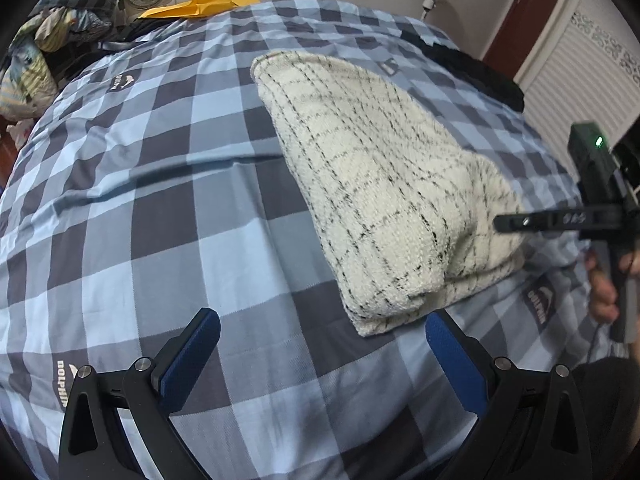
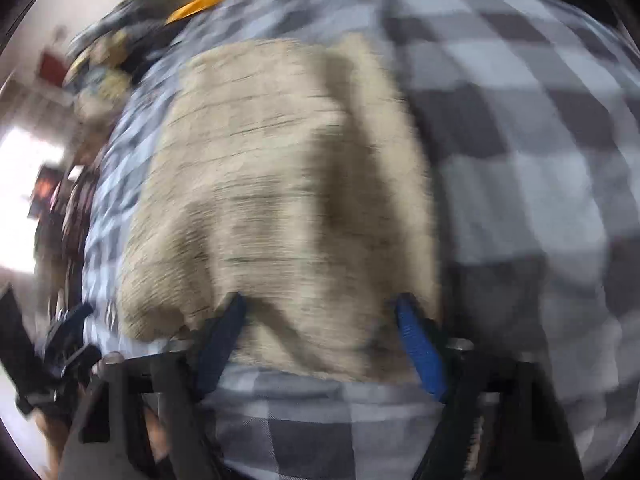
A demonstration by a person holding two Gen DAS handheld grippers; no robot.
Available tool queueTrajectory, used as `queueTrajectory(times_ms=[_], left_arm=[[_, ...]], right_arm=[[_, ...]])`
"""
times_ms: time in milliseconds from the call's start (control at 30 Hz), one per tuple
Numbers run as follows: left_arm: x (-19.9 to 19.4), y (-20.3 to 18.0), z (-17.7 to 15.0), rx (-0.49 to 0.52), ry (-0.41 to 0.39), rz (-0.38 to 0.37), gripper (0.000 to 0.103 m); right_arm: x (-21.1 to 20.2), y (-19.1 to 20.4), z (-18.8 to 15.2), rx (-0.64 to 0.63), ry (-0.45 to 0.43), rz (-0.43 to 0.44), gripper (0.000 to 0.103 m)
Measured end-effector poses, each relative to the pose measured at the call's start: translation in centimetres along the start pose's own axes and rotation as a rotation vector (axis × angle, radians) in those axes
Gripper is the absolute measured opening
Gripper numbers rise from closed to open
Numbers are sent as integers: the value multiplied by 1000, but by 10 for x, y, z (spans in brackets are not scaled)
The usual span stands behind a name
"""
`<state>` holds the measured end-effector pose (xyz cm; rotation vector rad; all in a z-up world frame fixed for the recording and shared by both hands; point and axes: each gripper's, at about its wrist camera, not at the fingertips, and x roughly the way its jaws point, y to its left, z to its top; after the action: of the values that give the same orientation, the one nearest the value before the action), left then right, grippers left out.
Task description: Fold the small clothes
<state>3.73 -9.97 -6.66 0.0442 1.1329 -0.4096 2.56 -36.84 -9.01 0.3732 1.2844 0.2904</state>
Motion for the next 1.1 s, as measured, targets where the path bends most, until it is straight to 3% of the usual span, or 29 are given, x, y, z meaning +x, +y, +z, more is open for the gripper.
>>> queueTrajectory(times_ms=[200, 367, 500, 733, 800, 867, 900, 967, 1100], left_arm=[[8, -7, -5, 27, 28, 13, 103], [6, -5, -5, 21, 29, 2, 103], [5, 0, -2, 2, 27, 1, 103], [-1, 11, 3, -44, 10, 0, 103], [-3, 12, 4, -48, 5, -4, 103], [-6, 12, 4, -50, -3, -5, 103], [-7, 12, 4, -52, -6, -7, 103], [-7, 13, 4, -56, -7, -9, 103], [-5, 15, 5, -71, -4, -4, 103]], right_arm=[[-52, -34, -5, 135, -153, 156, 7], [-77, -55, -22, 220, -218, 97, 7], [-59, -72, -20, 319, -130, -15, 7], [-6, -64, -21, 262, 84, -180, 8], [-17, -55, -15, 261, 63, -238, 16], [-37, -51, -14, 331, 43, -328, 44], [-47, -47, -13, 369, 29, -370, 51], [-72, -31, -11, 390, -54, -396, 54], [-90, 41, 10, 230, -128, -339, 56]])
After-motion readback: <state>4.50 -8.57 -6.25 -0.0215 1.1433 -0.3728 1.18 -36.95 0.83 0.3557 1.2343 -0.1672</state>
